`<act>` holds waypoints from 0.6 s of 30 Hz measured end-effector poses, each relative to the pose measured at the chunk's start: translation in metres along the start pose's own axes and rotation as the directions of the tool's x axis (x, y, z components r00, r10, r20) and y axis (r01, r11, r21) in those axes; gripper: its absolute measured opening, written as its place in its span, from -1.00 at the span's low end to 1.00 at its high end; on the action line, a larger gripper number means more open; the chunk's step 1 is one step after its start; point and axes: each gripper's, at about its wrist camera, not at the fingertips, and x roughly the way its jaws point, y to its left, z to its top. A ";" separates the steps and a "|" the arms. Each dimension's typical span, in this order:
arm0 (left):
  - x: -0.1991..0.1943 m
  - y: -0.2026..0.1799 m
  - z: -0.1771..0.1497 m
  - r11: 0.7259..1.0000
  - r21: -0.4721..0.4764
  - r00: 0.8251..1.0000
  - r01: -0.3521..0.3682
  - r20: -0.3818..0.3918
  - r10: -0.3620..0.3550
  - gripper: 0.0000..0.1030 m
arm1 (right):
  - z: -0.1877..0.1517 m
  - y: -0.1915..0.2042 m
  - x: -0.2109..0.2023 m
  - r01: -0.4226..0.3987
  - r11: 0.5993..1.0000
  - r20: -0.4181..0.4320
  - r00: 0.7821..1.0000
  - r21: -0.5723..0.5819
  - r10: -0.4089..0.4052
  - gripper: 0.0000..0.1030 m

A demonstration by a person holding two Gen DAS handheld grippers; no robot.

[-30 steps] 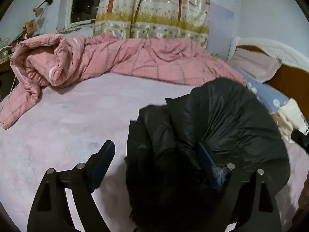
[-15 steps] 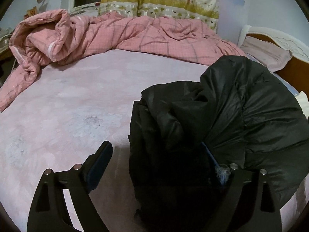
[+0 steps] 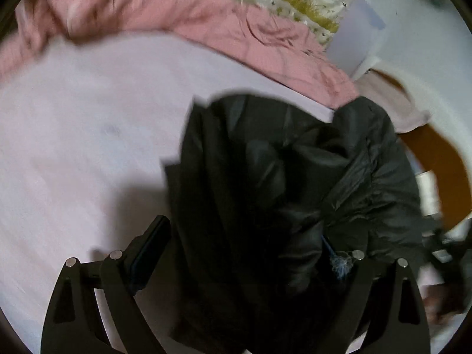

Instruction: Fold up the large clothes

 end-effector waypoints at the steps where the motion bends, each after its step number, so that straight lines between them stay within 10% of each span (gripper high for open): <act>1: -0.001 0.000 -0.003 1.000 -0.011 1.000 0.010 0.001 -0.010 0.80 | -0.003 -0.003 0.006 -0.027 0.999 -0.024 0.999 0.032 0.027 0.69; 10: 0.008 0.008 -0.005 0.987 -0.070 0.989 0.141 -0.022 -0.143 0.93 | -0.010 -0.019 0.035 -0.053 0.991 -0.151 0.986 0.121 0.071 1.00; 15: 0.007 -0.008 -0.008 0.986 0.007 0.986 0.164 0.032 -0.164 0.28 | -0.013 -0.024 0.050 -0.056 0.986 -0.175 0.981 0.156 0.084 1.00; 18: -0.006 -0.027 -0.010 0.988 0.113 0.989 0.103 0.096 -0.114 -0.09 | -0.010 -0.013 0.044 -0.022 0.996 -0.154 0.987 0.087 0.035 0.46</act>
